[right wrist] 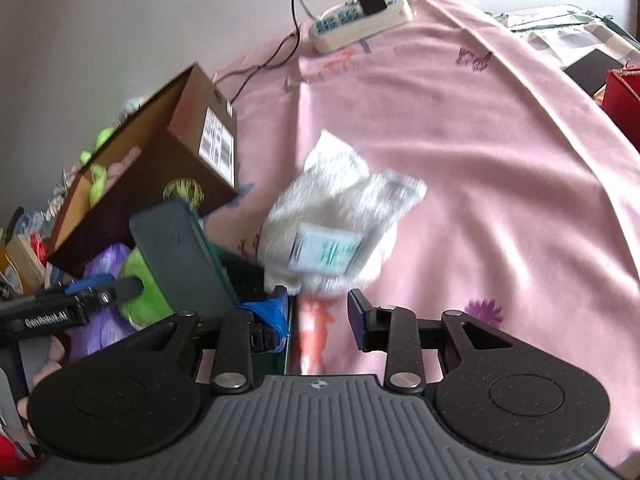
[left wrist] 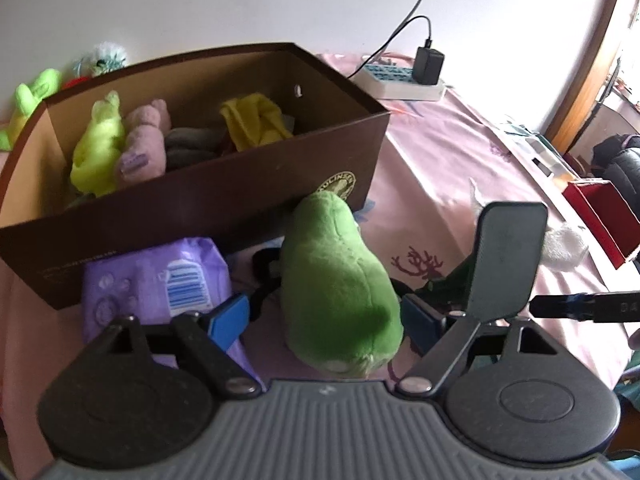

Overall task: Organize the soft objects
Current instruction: 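Reach the left tool to the green pear plush while the right reaches the white terry towel, then grasp the green pear plush with the left tool while the right grasps the white towel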

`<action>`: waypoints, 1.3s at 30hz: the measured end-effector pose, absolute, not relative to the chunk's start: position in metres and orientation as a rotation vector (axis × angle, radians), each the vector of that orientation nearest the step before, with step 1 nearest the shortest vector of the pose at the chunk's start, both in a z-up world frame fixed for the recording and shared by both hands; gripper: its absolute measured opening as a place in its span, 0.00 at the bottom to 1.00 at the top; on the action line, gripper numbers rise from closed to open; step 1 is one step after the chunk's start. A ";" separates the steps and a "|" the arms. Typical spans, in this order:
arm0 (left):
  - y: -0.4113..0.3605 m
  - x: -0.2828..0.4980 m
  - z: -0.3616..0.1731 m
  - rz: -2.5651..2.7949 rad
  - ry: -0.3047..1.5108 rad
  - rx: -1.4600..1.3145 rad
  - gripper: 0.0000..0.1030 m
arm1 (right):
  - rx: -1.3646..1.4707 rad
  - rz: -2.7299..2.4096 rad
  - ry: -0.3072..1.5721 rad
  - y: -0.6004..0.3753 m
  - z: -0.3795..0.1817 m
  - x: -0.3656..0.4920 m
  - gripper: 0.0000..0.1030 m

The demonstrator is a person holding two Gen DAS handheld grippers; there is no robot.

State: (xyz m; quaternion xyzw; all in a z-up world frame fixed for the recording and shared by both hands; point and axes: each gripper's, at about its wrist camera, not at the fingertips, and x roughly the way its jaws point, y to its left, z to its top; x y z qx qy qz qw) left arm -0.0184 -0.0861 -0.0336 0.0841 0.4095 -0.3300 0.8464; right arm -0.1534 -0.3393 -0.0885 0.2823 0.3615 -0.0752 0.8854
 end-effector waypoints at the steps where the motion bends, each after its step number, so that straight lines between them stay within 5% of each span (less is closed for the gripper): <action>1: -0.088 -0.017 -0.034 -0.692 0.868 0.172 0.80 | 0.593 -0.158 0.738 -0.343 -0.087 -0.152 0.16; 14: -0.103 -0.004 -0.045 -0.625 0.925 0.151 0.83 | 0.564 -0.177 0.730 -0.357 -0.084 -0.116 0.19; 29: -0.113 0.007 -0.049 -0.629 0.949 0.173 0.85 | 0.221 -0.201 0.723 -0.350 -0.070 -0.091 0.24; 39: -0.123 0.017 -0.053 -0.657 0.959 0.214 0.85 | 0.513 -0.116 0.816 -0.385 -0.097 -0.072 0.55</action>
